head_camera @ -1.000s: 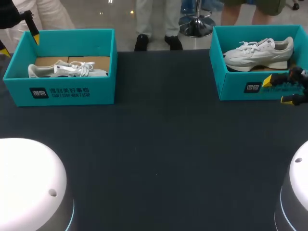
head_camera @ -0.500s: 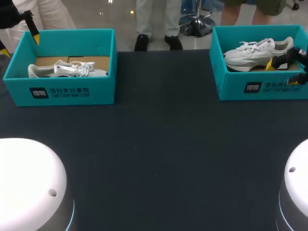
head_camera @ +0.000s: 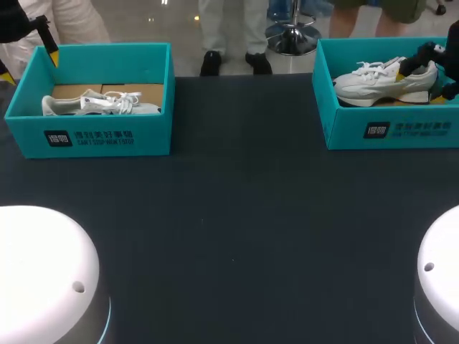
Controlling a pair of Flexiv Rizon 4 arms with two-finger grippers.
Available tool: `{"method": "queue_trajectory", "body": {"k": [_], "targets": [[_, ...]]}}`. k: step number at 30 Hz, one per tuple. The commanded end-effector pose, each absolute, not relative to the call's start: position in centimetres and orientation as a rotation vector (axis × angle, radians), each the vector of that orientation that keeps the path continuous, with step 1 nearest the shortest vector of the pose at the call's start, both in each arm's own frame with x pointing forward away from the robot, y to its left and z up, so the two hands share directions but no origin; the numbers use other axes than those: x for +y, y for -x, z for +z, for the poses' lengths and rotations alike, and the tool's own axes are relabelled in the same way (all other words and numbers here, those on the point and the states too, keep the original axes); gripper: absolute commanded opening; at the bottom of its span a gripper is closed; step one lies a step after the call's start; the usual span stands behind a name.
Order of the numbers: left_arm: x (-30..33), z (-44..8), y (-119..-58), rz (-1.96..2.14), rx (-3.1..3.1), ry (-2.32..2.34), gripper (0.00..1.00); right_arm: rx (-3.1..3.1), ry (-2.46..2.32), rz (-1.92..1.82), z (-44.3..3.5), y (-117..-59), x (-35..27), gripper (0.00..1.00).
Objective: Take the shoe out of the shoebox, open the shoe tongue, remove and reinsert the insole, then place the shoe into the shoebox
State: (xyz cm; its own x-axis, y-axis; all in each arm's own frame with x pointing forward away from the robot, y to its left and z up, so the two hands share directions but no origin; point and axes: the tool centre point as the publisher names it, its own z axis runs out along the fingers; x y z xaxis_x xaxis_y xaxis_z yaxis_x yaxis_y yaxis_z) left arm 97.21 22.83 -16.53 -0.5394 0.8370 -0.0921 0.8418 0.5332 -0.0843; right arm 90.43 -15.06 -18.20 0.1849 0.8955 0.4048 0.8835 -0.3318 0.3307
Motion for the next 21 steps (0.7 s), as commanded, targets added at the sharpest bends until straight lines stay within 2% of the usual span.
{"method": "queue_trajectory", "body": {"k": [1, 14, 21], "targets": [[22.9, -16.5, -97.1, -0.180, 2.714, -1.488, 1.00, 1.782, -2.405, 0.752, -18.1, -90.8, -14.8, 1.00], [22.9, -16.5, -97.1, -0.180, 2.714, -1.488, 1.00, 1.782, -2.405, 0.752, -18.1, -90.8, -14.8, 1.00], [22.9, -16.5, -97.1, -0.180, 2.714, -1.488, 1.00, 1.815, -2.321, 0.695, -17.7, -94.8, -16.5, 1.00]]}}
